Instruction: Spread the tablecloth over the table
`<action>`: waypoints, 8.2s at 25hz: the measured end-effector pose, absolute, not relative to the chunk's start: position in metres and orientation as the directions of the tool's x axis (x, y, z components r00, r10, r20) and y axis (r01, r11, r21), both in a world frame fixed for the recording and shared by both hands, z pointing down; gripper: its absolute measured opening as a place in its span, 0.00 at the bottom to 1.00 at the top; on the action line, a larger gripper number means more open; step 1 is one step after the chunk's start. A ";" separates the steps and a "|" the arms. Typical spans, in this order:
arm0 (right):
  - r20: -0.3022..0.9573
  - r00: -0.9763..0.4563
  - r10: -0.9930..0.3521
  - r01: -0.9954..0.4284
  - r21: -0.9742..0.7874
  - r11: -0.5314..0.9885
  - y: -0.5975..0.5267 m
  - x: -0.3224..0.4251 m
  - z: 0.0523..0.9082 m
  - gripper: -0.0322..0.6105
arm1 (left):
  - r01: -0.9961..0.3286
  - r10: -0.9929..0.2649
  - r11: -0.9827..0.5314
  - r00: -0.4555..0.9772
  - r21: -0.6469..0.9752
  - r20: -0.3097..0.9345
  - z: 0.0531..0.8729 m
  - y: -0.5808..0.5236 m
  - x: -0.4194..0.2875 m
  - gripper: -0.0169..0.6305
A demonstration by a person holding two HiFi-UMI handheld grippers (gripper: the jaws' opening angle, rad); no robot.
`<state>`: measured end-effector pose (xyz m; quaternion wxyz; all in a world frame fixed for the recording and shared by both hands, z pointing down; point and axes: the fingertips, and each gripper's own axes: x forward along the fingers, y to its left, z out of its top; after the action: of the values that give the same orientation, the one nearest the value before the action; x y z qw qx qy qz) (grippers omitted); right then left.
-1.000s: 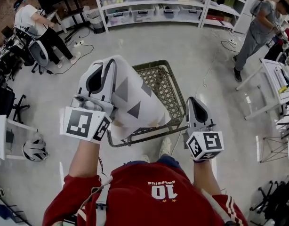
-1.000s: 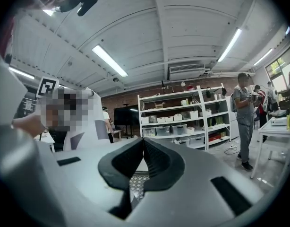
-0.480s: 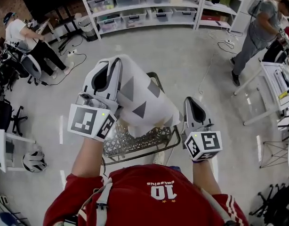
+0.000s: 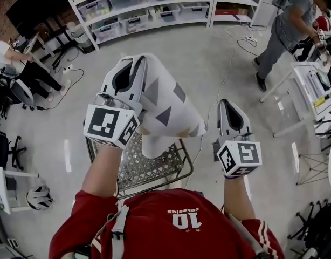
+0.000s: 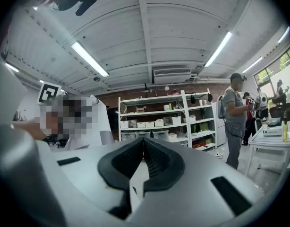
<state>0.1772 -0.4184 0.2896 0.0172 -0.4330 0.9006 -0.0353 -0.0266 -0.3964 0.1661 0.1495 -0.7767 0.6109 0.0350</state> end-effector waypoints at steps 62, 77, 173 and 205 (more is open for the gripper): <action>0.008 -0.672 -0.741 -0.739 -0.082 0.669 -0.323 0.051 0.294 0.07 | -0.977 -0.966 -0.212 0.209 -0.004 0.152 0.346 -0.229 -0.263 0.05; 0.085 -0.701 -0.708 -0.713 -0.078 0.697 -0.304 -0.013 0.299 0.08 | -0.975 -0.846 -0.210 0.143 -0.076 0.514 0.486 -0.176 -0.298 0.09; 0.335 -0.609 -0.719 -0.779 -0.085 0.621 -0.239 0.033 0.528 0.32 | -0.989 -0.990 -0.139 0.139 -0.054 0.004 0.368 -0.140 -0.200 0.04; 0.707 -0.264 -0.656 -0.962 -0.143 0.233 -0.248 0.125 0.828 0.32 | -0.915 -0.914 -0.387 0.365 -0.113 0.175 0.447 -0.179 -0.124 0.04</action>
<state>0.1253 -0.2482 0.8280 -0.2628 -0.5467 0.7399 -0.2909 -0.1239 -0.1792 0.4473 -0.0016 -0.8262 0.5535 -0.1049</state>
